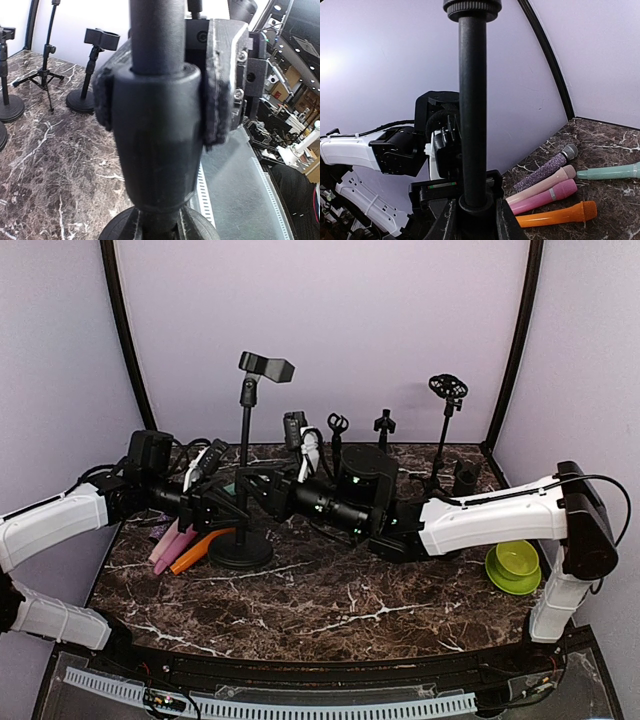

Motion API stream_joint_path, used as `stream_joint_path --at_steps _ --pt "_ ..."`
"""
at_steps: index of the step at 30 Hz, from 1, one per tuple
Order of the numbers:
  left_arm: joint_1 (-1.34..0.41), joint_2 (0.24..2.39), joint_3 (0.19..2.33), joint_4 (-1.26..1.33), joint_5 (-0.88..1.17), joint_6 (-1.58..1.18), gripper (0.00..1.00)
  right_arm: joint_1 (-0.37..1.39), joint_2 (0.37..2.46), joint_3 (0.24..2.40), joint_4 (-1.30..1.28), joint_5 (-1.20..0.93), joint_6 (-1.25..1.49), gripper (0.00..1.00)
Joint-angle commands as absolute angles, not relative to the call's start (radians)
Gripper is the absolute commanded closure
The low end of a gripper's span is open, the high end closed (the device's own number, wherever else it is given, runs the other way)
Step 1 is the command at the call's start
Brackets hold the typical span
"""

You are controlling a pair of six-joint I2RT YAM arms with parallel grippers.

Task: Remove the microphone from the stand
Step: Unscrew the knob on the stand of the microphone stand.

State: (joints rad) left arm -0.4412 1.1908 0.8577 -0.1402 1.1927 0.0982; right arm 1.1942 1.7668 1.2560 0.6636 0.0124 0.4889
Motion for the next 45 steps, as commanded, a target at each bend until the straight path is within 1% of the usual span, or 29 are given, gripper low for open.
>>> stream_joint_path --at_steps 1,3,6,8,10,13,14,15,16,18,20,21,23,26,31,36,39,45 --pt "-0.442 1.18 0.895 -0.071 1.325 0.049 1.0 1.18 1.71 1.259 0.839 -0.146 0.543 1.0" --pt "-0.442 1.177 0.894 -0.014 1.376 -0.012 1.0 1.151 1.71 1.235 0.922 -0.273 0.614 1.0" --pt "-0.442 1.173 0.879 0.11 1.422 -0.122 1.0 1.103 1.74 1.221 1.113 -0.499 0.766 1.0" --pt "-0.443 1.169 0.871 0.162 1.437 -0.171 1.0 1.097 1.765 1.253 1.138 -0.617 0.8 0.98" --pt "-0.442 1.168 0.866 0.191 1.445 -0.199 1.0 1.098 1.776 1.282 1.102 -0.667 0.797 0.94" --pt "-0.442 1.166 0.871 0.192 1.444 -0.204 1.0 1.091 1.777 1.279 1.108 -0.678 0.805 0.82" --pt "-0.443 1.166 0.871 0.192 1.44 -0.202 1.0 1.086 1.772 1.273 1.089 -0.652 0.795 0.75" --pt "-0.443 1.163 0.871 0.188 1.432 -0.196 1.0 1.082 1.763 1.267 1.038 -0.6 0.775 0.59" --pt "-0.442 1.163 0.872 0.185 1.42 -0.188 1.0 1.08 1.747 1.264 0.944 -0.522 0.732 0.5" --pt "-0.442 1.161 0.879 0.16 1.385 -0.154 1.0 1.085 1.708 1.273 0.728 -0.276 0.647 0.35" --pt "-0.443 1.161 0.895 0.104 1.34 -0.094 1.0 1.093 1.678 1.269 0.615 -0.077 0.609 0.24" --pt "-0.443 1.163 0.904 0.073 1.316 -0.065 1.0 1.1 1.666 1.266 0.579 -0.002 0.595 0.23" --pt "-0.443 1.166 0.921 0.025 1.27 -0.023 1.0 1.126 1.652 1.278 0.526 0.109 0.547 0.24" --pt "-0.443 1.169 0.936 -0.035 1.182 0.034 1.0 1.186 1.666 1.343 0.436 0.21 0.457 0.29" --pt "-0.441 1.173 0.946 -0.08 1.088 0.092 1.0 1.23 1.717 1.443 0.326 0.256 0.394 0.34" --pt "-0.441 1.174 0.952 -0.101 1.071 0.113 1.0 1.243 1.766 1.512 0.259 0.272 0.393 0.42" --pt "-0.441 1.174 0.952 -0.099 1.07 0.113 1.0 1.248 1.788 1.552 0.21 0.31 0.39 0.44" --pt "-0.442 1.169 0.949 -0.097 1.067 0.118 1.0 1.255 1.781 1.544 0.177 0.395 0.395 0.48"
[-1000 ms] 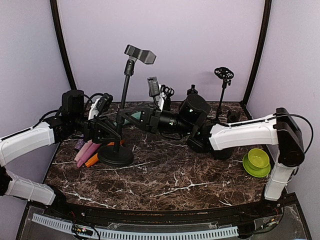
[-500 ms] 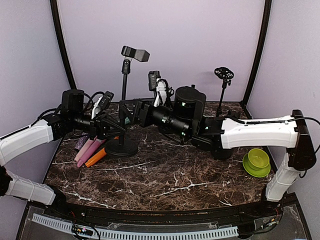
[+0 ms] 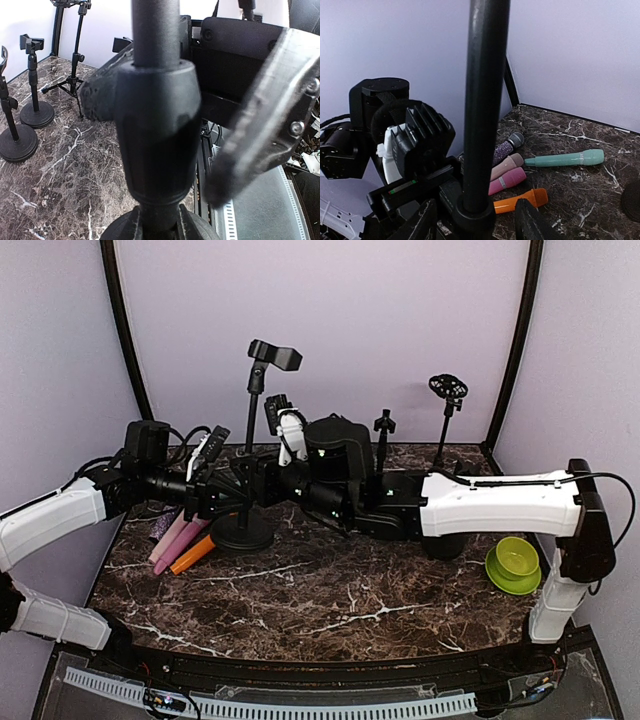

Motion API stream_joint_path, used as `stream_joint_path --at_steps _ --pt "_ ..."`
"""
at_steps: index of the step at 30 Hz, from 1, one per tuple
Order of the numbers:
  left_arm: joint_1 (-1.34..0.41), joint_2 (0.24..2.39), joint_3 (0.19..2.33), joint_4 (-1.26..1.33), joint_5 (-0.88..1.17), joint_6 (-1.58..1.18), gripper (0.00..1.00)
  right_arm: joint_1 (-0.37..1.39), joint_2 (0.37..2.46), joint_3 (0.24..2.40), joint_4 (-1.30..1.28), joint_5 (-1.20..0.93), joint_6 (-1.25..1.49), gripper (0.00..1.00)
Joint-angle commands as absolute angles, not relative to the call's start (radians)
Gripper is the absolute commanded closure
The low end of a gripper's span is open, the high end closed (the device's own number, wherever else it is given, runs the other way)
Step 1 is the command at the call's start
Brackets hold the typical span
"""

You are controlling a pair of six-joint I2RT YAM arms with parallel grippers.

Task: Remove the microphone from the stand
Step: Unscrew the knob on the stand of the microphone stand.

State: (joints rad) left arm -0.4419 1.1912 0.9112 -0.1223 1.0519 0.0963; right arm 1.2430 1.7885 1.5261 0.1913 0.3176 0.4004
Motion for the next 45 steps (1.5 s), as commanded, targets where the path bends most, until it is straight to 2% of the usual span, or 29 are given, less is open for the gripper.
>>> stream_joint_path --at_steps 1,3,12,19,21,26,27,28,36,39,42,45 --pt "-0.441 1.168 0.946 -0.098 1.066 0.121 1.0 1.254 1.779 1.538 0.183 0.392 0.4 0.49" --pt "-0.441 1.167 0.944 -0.099 1.066 0.124 1.0 1.254 1.782 1.533 0.195 0.375 0.411 0.52" --pt "-0.441 1.163 0.949 -0.111 1.076 0.133 1.0 1.241 1.782 1.532 0.25 0.258 0.452 0.8" --pt "-0.441 1.16 0.944 -0.086 1.17 0.092 1.0 1.158 1.737 1.421 0.436 -0.133 0.557 0.87" --pt "-0.441 1.16 0.939 -0.062 1.239 0.058 1.0 1.137 1.726 1.379 0.505 -0.206 0.573 0.88" --pt "-0.441 1.152 0.912 0.035 1.337 -0.056 1.0 1.097 1.712 1.298 0.723 -0.206 0.573 0.88" --pt "-0.441 1.152 0.907 0.058 1.352 -0.083 1.0 1.092 1.715 1.287 0.794 -0.418 0.665 0.88" --pt "-0.44 1.152 0.899 0.087 1.363 -0.115 1.0 1.09 1.723 1.285 0.833 -0.534 0.705 0.87" --pt "-0.443 1.155 0.869 0.238 1.413 -0.273 1.0 1.086 1.815 1.333 1.105 -0.777 0.875 0.87" --pt "-0.442 1.155 0.867 0.251 1.421 -0.296 1.0 1.081 1.841 1.356 1.184 -0.821 0.938 0.83" --pt "-0.442 1.155 0.867 0.259 1.424 -0.31 1.0 1.074 1.869 1.377 1.269 -0.856 1.004 0.75" --pt "-0.442 1.154 0.869 0.261 1.42 -0.31 1.0 1.067 1.893 1.392 1.335 -0.881 1.068 0.61"
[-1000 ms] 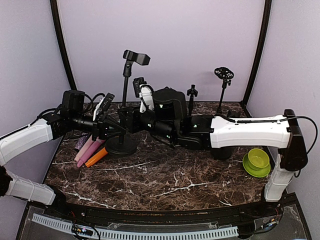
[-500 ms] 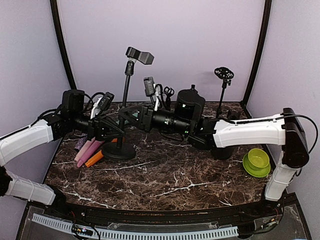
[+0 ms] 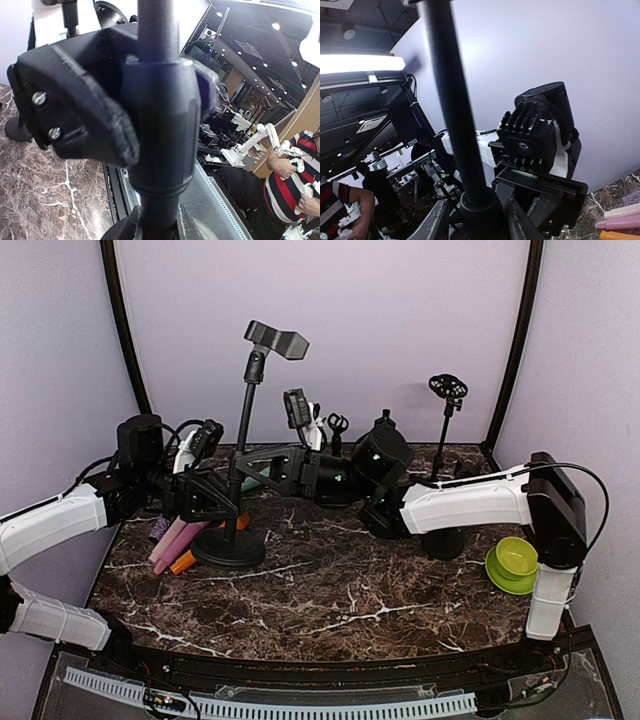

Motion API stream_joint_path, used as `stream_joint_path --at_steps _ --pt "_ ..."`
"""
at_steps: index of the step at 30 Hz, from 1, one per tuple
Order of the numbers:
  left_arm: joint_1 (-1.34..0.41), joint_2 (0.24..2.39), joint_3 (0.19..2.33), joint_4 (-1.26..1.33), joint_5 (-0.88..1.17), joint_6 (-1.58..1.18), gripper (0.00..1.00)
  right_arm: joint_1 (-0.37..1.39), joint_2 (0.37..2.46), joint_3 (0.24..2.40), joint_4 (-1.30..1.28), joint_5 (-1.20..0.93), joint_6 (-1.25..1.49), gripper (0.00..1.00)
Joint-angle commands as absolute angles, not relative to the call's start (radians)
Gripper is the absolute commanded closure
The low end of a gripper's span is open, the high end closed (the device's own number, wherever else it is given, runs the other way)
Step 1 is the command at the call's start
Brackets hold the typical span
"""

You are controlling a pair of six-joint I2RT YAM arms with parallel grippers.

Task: Remove the microphone from the stand
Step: Unscrew the knob on the stand of the microphone stand.

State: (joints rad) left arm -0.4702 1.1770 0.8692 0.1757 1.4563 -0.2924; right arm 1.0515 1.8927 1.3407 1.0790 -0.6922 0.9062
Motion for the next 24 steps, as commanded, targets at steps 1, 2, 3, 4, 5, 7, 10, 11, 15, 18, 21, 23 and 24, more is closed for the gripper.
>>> stream_joint_path --at_steps 1,2,3,4,5,7,10,11,15,18,21,23,24 --pt "-0.443 1.154 0.869 0.26 1.417 -0.308 1.0 1.063 1.891 1.389 1.301 -0.87 1.059 0.55" --pt "-0.443 1.154 0.871 0.259 1.412 -0.305 1.0 1.055 1.88 1.375 1.236 -0.835 1.025 0.47" --pt "-0.442 1.154 0.873 0.257 1.404 -0.301 1.0 1.049 1.858 1.353 1.146 -0.784 0.966 0.39" --pt "-0.443 1.153 0.875 0.253 1.395 -0.291 1.0 1.046 1.826 1.332 1.033 -0.69 0.897 0.32" --pt "-0.442 1.153 0.878 0.244 1.387 -0.28 1.0 1.047 1.791 1.319 0.888 -0.6 0.806 0.27" --pt "-0.442 1.153 0.885 0.211 1.367 -0.245 1.0 1.057 1.736 1.328 0.626 -0.4 0.662 0.24" --pt "-0.442 1.155 0.9 0.146 1.332 -0.168 1.0 1.087 1.697 1.36 0.382 -0.128 0.546 0.27" --pt "-0.442 1.156 0.906 0.122 1.321 -0.146 1.0 1.098 1.691 1.362 0.354 -0.08 0.527 0.28" --pt "-0.441 1.155 0.916 0.072 1.295 -0.096 1.0 1.146 1.686 1.374 0.327 0.046 0.484 0.35" --pt "-0.441 1.156 0.926 0.037 1.274 -0.064 1.0 1.182 1.699 1.41 0.316 0.096 0.445 0.38" --pt "-0.441 1.16 0.94 -0.013 1.25 -0.017 1.0 1.213 1.715 1.442 0.307 0.125 0.428 0.39" --pt "-0.441 1.161 0.944 -0.033 1.235 0.006 1.0 1.225 1.731 1.467 0.297 0.139 0.427 0.4" --pt "-0.441 1.161 0.944 -0.038 1.227 0.013 1.0 1.23 1.74 1.484 0.276 0.164 0.429 0.42"
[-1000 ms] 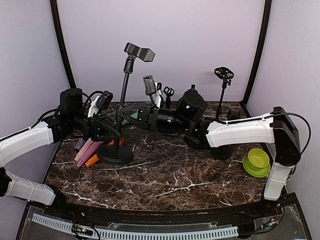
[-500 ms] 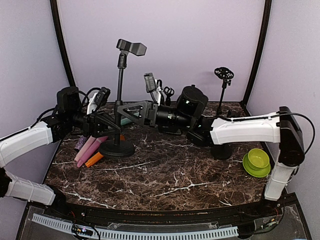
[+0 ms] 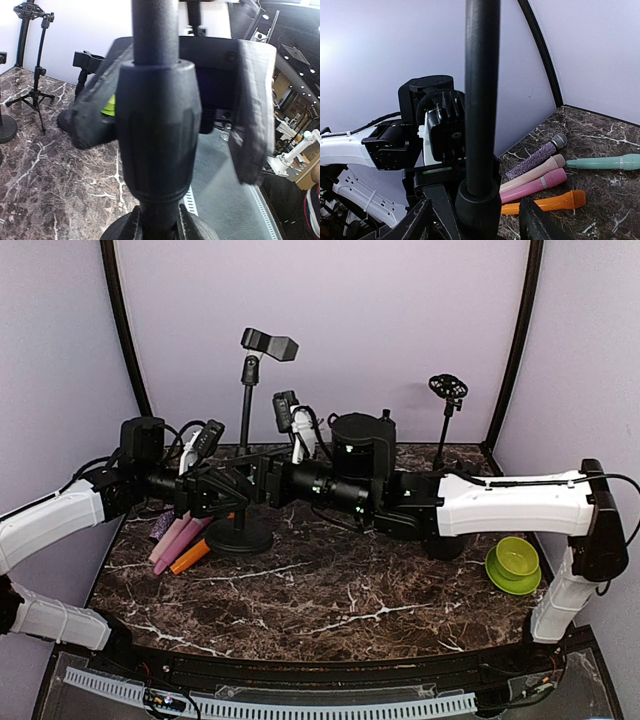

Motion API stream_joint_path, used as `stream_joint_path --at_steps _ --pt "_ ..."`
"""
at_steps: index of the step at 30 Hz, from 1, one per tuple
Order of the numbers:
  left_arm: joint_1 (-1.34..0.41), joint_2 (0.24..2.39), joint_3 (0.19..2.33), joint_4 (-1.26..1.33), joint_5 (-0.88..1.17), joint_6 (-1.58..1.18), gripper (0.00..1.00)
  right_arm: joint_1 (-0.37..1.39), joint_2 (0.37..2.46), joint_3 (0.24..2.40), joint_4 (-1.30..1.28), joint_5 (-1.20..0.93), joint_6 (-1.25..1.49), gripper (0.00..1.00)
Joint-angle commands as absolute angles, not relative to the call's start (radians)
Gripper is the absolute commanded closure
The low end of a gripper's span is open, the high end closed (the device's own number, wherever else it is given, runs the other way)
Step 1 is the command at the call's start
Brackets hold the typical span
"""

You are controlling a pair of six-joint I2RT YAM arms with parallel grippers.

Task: Remove the microphone from the stand
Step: Unscrew the knob on the stand of the microphone stand.

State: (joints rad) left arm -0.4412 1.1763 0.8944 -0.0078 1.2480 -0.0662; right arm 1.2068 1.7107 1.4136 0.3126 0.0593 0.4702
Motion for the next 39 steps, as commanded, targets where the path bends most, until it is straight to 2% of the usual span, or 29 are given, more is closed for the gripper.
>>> stream_joint_path --at_steps 1,5,12,18,24,30,31,34,36,39 --pt "-0.441 1.161 0.944 -0.042 1.224 0.02 1.0 1.233 1.755 1.506 0.253 0.183 0.429 0.45" --pt "-0.441 1.16 0.947 -0.064 1.208 0.048 1.0 1.242 1.796 1.58 0.185 0.23 0.425 0.55" --pt "-0.44 1.158 0.958 -0.086 1.194 0.07 1.0 1.244 1.792 1.588 0.185 0.231 0.429 0.85" --pt "-0.441 1.16 0.961 -0.079 1.213 0.058 1.0 1.23 1.756 1.546 0.256 0.072 0.419 0.97" --pt "-0.441 1.154 0.939 0.042 1.322 -0.092 1.0 1.165 1.711 1.441 0.482 -0.317 0.503 0.99" --pt "-0.441 1.146 0.875 0.262 1.396 -0.311 1.0 1.141 1.759 1.466 0.615 -0.339 0.519 0.99" --pt "-0.442 1.146 0.876 0.267 1.404 -0.321 1.0 1.141 1.771 1.475 0.639 -0.608 0.592 0.98" --pt "-0.442 1.146 0.875 0.277 1.416 -0.341 1.0 1.14 1.81 1.483 0.788 -0.651 0.605 0.98" --pt "-0.442 1.145 0.879 0.28 1.425 -0.356 1.0 1.137 1.837 1.491 0.896 -0.831 0.753 0.98" --pt "-0.443 1.144 0.883 0.285 1.432 -0.374 1.0 1.129 1.881 1.52 1.001 -0.89 0.842 0.96"
